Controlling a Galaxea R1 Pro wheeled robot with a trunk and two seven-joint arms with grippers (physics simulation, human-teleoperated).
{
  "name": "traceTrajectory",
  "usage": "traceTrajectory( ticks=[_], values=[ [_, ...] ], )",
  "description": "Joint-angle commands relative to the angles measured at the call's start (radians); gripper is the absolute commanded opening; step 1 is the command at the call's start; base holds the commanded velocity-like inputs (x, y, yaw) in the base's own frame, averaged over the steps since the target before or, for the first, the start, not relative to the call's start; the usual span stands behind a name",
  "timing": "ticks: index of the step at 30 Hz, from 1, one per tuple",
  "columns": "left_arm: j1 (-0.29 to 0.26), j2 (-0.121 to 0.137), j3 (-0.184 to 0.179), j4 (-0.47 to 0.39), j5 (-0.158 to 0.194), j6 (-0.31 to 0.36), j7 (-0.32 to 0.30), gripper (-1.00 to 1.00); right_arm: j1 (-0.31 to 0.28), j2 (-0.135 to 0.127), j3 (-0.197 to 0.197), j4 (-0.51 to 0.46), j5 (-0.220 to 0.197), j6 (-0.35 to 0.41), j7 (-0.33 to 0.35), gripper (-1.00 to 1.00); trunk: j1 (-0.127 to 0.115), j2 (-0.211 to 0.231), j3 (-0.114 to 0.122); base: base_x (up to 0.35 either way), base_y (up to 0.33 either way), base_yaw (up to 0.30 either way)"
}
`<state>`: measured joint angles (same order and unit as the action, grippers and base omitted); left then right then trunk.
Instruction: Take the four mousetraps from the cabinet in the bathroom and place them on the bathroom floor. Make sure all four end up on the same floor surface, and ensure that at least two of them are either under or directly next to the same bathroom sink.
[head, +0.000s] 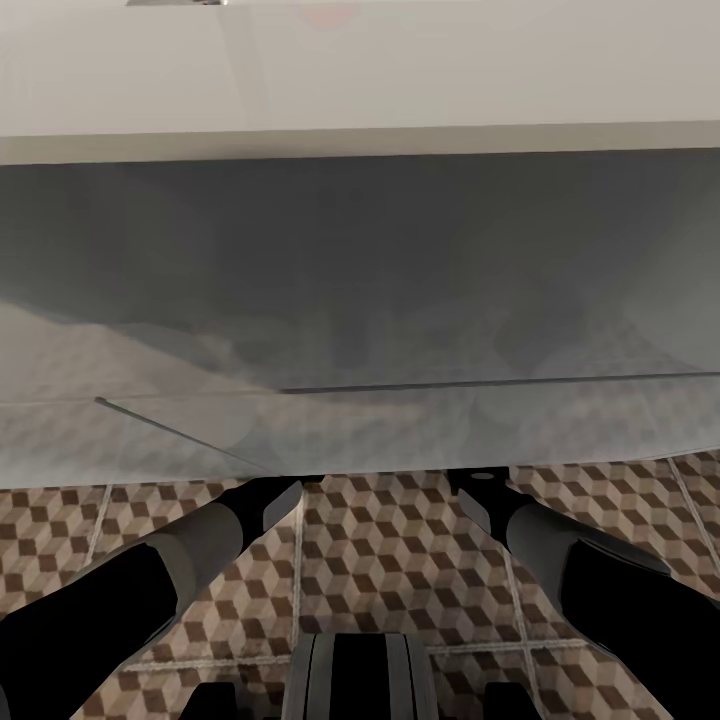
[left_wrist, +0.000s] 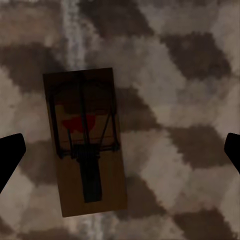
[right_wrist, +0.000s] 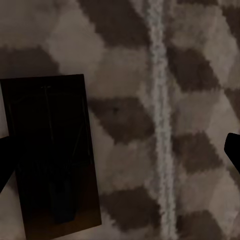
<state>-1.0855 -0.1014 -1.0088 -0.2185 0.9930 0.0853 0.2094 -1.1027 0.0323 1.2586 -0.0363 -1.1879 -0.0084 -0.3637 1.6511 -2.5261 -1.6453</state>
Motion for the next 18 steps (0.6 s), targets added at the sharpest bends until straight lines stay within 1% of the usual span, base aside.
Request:
traceTrajectory(
  ticks=[1,6,12,18],
  values=[
    [-0.054,0.001,-0.007,-0.003,0.005,0.003,0.007,1.0,0.0,0.0,0.008,-0.001,-0.01,-0.001,-0.004,1.0,0.0,0.0,0.0,0.0,0.0,0.0],
    [-0.054,0.001,-0.007,-0.006,0.004,-0.004,0.007,1.0,0.0,-0.001,0.008,-0.001,-0.01,-0.001,-0.004,1.0,0.0,0.0,0.0,0.0,0.0,0.0],
    [-0.053,0.003,-0.007,-0.007,0.004,-0.038,0.007,1.0,0.0,-0.002,0.008,-0.001,-0.01,-0.001,-0.004,1.0,0.0,0.0,0.0,0.0,0.0,0.0],
    [-0.053,0.004,-0.007,-0.008,0.004,-0.052,0.008,1.0,0.0,-0.002,0.007,-0.001,-0.01,-0.001,-0.004,1.0,0.0,0.0,0.0,0.0,0.0,0.0]
  ],
)
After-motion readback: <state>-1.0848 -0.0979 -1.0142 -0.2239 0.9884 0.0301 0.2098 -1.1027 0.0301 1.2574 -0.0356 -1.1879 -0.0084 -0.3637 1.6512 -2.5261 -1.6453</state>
